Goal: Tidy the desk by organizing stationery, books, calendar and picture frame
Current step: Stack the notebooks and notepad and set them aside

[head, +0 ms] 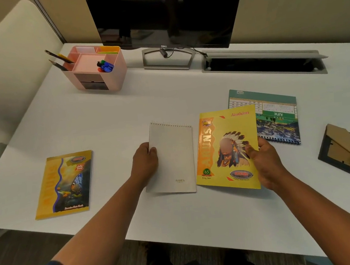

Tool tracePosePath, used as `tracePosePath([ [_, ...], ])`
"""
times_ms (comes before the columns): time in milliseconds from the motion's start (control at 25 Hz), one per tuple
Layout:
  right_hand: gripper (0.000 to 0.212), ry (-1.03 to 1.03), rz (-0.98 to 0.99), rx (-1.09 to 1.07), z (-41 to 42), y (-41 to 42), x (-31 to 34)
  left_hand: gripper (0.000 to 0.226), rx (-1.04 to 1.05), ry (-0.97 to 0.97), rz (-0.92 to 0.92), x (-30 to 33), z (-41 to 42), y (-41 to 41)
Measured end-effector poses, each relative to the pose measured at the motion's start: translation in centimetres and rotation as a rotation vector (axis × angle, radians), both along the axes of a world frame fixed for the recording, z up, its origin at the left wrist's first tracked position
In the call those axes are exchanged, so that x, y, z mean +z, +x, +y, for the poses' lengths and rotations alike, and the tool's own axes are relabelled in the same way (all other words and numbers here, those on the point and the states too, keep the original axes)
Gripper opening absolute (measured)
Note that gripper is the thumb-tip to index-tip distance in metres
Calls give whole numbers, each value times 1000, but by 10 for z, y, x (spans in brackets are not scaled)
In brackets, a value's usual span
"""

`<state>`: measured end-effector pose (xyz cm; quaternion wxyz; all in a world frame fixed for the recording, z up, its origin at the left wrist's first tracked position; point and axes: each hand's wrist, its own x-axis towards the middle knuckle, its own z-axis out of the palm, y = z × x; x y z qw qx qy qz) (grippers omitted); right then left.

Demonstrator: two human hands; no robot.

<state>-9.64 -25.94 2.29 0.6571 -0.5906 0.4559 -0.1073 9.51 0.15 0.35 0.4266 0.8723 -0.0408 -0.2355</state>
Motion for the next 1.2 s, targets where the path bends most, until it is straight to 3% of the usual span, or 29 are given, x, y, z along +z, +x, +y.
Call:
tracePosePath([
  [240, 26, 99, -31, -27, 0, 0, 10, 25, -163, 383, -312, -9, 7, -6],
  [520, 23, 246, -72, 126, 47, 24, 8, 37, -71, 478, -424, -1, 56, 13],
  [640, 21, 270, -47, 172, 71, 44, 4, 53, -1, 564, -378, -4, 86, 29],
  [800, 19, 272, -26, 240, 99, 70, 1, 48, 218, 600, -256, -8, 136, 56],
  [920, 18, 264, -20, 270, 114, 82, -1, 62, 364, 651, -84, 2, 167, 69],
  [1040, 18, 263, -16, 280, 121, 88, -3, 71, 421, 683, 69, 7, 194, 78],
  [1200, 19, 239, -14, 283, 125, 93, -5, 73, 462, 656, 84, 10, 204, 79],
])
